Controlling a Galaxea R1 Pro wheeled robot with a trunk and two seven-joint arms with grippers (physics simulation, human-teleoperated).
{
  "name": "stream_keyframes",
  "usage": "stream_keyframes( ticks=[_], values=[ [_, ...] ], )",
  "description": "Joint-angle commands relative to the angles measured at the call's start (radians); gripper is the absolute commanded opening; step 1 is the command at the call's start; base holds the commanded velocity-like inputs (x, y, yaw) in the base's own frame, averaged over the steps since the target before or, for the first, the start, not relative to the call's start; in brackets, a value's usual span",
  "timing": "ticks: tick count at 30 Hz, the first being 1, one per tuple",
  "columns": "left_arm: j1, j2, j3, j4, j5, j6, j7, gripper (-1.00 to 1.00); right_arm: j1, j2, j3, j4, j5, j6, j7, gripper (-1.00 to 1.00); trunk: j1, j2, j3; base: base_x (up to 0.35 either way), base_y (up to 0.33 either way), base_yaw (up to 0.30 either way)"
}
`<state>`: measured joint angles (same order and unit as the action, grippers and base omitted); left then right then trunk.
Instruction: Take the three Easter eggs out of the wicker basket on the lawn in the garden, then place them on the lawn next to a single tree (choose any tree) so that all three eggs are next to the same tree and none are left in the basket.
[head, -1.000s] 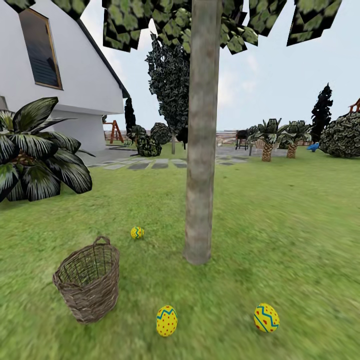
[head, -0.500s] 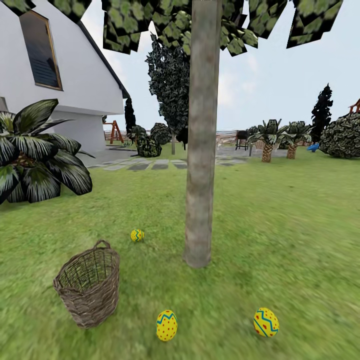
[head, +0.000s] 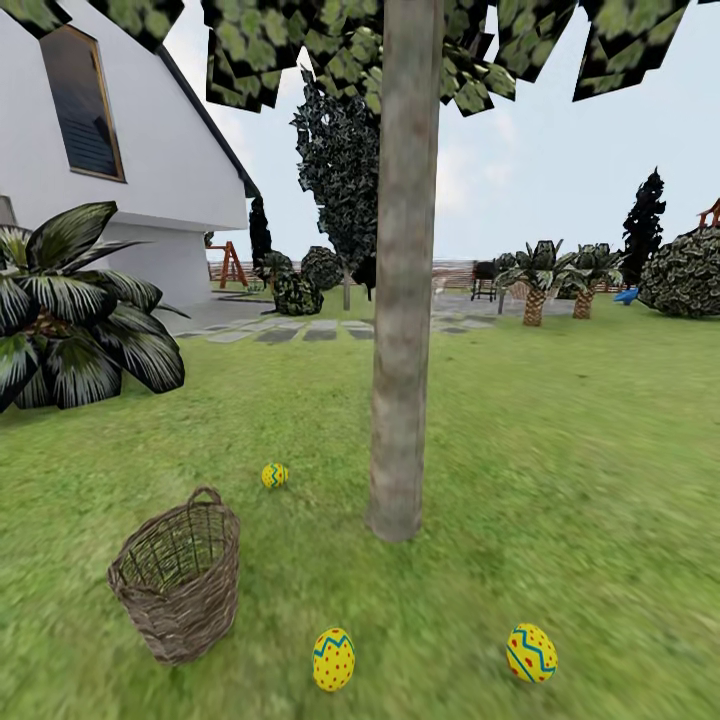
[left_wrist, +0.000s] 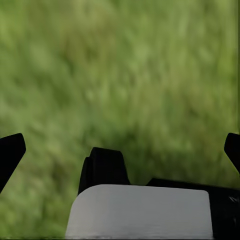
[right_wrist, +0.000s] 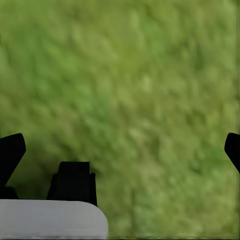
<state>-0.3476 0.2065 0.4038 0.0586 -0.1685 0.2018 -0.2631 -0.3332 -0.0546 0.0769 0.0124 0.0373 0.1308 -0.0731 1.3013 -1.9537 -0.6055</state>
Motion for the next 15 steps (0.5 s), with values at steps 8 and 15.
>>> stream_keyframes(
  ticks=[8, 15],
  values=[
    [0.051, -0.006, 0.010, 0.002, -0.007, -0.001, -0.001, 1.00, -0.001, 0.005, 0.008, 0.067, 0.004, -0.050, -0.004, 1.00, -0.031, 0.056, 0.024, 0.000, 0.000, 0.000],
    [0.118, -0.034, 0.010, 0.002, -0.006, -0.091, 0.070, 1.00, 0.026, 0.000, 0.007, 0.084, 0.004, -0.061, -0.003, 1.00, -0.058, 0.105, 0.046, 0.000, 0.000, 0.000]
  ],
)
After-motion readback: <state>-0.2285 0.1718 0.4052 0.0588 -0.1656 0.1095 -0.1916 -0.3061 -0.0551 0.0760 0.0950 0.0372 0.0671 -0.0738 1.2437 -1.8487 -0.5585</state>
